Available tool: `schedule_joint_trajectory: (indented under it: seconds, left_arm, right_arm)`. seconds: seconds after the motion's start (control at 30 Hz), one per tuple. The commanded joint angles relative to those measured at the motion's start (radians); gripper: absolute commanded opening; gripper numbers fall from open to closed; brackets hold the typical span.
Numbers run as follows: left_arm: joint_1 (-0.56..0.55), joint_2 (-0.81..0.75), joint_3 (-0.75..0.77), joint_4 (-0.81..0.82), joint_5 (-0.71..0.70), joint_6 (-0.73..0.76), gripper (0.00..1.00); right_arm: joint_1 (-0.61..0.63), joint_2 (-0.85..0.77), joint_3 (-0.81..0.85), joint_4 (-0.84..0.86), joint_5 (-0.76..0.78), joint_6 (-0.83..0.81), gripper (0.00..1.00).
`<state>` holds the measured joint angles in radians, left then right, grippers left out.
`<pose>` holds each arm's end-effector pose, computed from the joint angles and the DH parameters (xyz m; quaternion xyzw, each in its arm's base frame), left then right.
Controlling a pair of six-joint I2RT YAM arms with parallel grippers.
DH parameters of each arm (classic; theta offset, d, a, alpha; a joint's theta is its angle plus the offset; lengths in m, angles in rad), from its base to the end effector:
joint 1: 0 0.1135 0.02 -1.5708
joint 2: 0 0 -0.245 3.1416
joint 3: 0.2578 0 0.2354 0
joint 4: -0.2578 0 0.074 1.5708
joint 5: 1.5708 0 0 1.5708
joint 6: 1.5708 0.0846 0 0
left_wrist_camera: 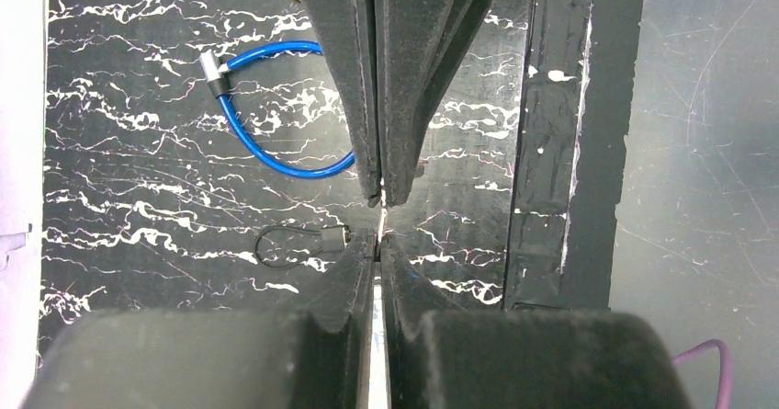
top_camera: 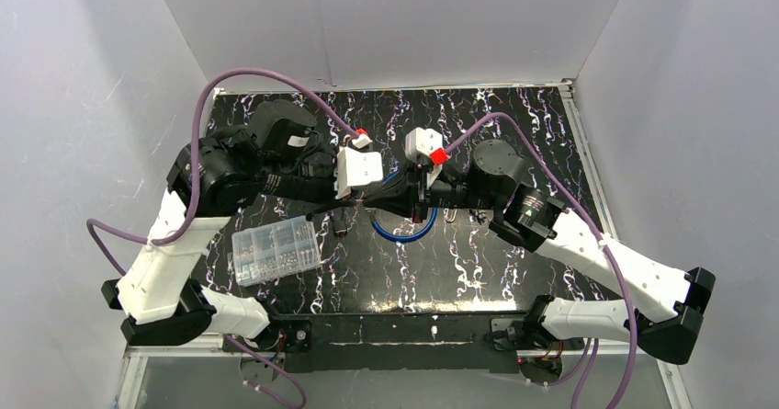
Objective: Unlock with the key
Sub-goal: Pick up the key from the center of the board.
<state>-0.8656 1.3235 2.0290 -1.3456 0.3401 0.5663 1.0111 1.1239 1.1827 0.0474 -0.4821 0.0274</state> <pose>0.1196 -0.1841 0.4525 0.6354 0.6147 -0.2155 0.4148 0.1186 0.2631 0.4235 -0.4631 0.4885 0.4969 0.5478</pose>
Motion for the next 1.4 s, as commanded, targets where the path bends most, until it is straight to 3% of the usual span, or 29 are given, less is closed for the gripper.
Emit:
schedule_joint_trajectory:
  seconds: [0.0, 0.2, 0.4, 0.57, 0.8, 1.07, 1.1, 1.17, 1.37]
  left_arm:
    - [0.000, -0.008, 0.037, 0.003, 0.020, 0.002, 0.00]
    - [0.000, -0.032, 0.014, 0.051, 0.018, -0.007, 0.01]
    - [0.000, -0.085, -0.046, 0.098, 0.036, 0.004, 0.72]
    - [0.000, -0.173, -0.152, 0.202, 0.006, 0.039, 0.89]
    - [0.001, -0.189, -0.185, 0.245, -0.009, 0.007, 0.93]
    - [0.000, -0.208, -0.279, 0.344, 0.105, -0.031, 0.73]
    - [0.000, -0.208, -0.295, 0.359, 0.087, -0.043, 0.77]
    - [0.003, -0.194, -0.321, 0.389, 0.023, -0.096, 0.96]
    - [0.166, -0.071, -0.429, 0.485, -0.023, -0.250, 0.98]
  right_arm:
    - [0.001, 0.002, 0.046, 0.005, 0.023, 0.010, 0.01]
    - [-0.003, -0.036, 0.006, 0.027, 0.080, 0.033, 0.01]
    - [-0.011, -0.093, -0.052, 0.074, 0.081, 0.086, 0.01]
    - [-0.016, -0.147, -0.102, 0.078, 0.100, 0.110, 0.01]
    - [-0.025, -0.214, -0.167, 0.076, 0.118, 0.140, 0.01]
    - [-0.026, -0.238, -0.167, 0.046, 0.122, 0.123, 0.01]
    - [-0.026, -0.250, -0.171, 0.031, 0.139, 0.112, 0.01]
    - [-0.030, -0.280, -0.190, -0.005, 0.192, 0.096, 0.01]
    - [-0.085, -0.426, -0.319, -0.052, 0.361, 0.121, 0.01]
